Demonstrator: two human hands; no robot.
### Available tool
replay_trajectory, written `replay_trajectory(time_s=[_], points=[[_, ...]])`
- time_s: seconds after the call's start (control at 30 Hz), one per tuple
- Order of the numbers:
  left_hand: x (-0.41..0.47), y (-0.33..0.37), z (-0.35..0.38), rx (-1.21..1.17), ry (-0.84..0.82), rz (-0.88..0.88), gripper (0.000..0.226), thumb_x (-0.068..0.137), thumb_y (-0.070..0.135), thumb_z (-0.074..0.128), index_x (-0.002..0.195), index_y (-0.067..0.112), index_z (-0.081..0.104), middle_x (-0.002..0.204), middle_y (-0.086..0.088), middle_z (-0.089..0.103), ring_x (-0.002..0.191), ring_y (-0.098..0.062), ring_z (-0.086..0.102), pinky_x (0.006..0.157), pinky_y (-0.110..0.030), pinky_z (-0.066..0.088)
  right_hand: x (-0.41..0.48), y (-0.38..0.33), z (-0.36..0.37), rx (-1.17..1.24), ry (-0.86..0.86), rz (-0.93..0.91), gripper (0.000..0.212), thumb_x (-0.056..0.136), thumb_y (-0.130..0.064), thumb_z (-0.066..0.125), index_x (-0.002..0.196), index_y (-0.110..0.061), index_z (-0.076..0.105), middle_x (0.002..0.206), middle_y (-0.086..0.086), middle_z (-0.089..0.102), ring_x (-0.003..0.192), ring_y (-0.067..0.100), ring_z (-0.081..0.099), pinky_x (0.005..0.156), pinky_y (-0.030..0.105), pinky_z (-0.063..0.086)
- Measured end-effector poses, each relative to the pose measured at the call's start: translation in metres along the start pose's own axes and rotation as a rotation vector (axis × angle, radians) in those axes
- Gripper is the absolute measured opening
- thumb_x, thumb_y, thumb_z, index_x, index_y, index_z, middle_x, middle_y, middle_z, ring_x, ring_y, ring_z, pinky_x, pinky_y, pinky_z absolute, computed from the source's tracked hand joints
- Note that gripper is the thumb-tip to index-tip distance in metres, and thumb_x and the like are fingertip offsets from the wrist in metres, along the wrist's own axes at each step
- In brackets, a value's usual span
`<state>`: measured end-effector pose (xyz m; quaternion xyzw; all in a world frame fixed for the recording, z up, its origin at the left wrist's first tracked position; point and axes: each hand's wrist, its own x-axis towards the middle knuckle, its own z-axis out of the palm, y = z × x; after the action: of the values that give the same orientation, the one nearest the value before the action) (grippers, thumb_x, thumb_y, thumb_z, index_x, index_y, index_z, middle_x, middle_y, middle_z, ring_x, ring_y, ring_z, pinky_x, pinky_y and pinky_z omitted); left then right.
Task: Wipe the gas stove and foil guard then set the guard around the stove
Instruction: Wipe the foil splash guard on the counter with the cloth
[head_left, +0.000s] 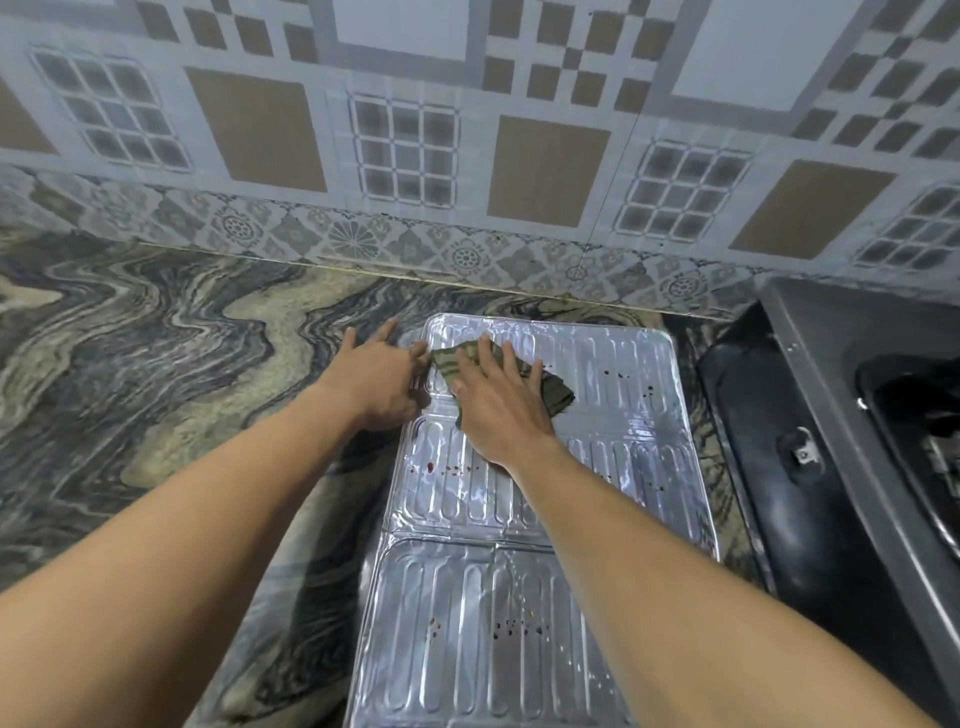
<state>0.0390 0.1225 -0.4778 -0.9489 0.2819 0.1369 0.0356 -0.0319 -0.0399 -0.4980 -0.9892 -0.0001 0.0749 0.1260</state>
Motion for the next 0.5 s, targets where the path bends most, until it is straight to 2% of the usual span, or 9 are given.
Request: replay_trajectory(time_s=[0.27, 0.5], points=[[-0.0011, 0.0024, -0.0019, 0.029, -0.016, 0.009, 0.069, 0.096, 0.047, 0.048, 0.157, 0.026, 0.022, 0.165, 0.011, 0.014, 0.153, -0.028, -0.001, 0.115, -0.066, 0.006, 0.0078, 0.0079, -0.0064, -0.021, -0.127, 0.069, 0.058, 0.106, -0.048, 0.010, 0.159, -0.031, -0.008, 0.164, 0.000, -0.022, 0.151, 0.024, -0.021, 0.119, 0.056, -0.012], [-0.0031, 0.0045, -0.0035, 0.050, -0.030, 0.013, 0.068, 0.098, 0.047, 0.046, 0.157, 0.026, 0.021, 0.165, 0.012, 0.012, 0.153, -0.029, 0.000, 0.115, -0.067, 0.006, 0.0092, 0.0082, -0.0048, -0.019, -0.146, 0.086, 0.057, 0.105, -0.052, 0.007, 0.156, -0.038, -0.013, 0.162, -0.002, -0.028, 0.148, 0.023, -0.027, 0.118, 0.057, -0.014]])
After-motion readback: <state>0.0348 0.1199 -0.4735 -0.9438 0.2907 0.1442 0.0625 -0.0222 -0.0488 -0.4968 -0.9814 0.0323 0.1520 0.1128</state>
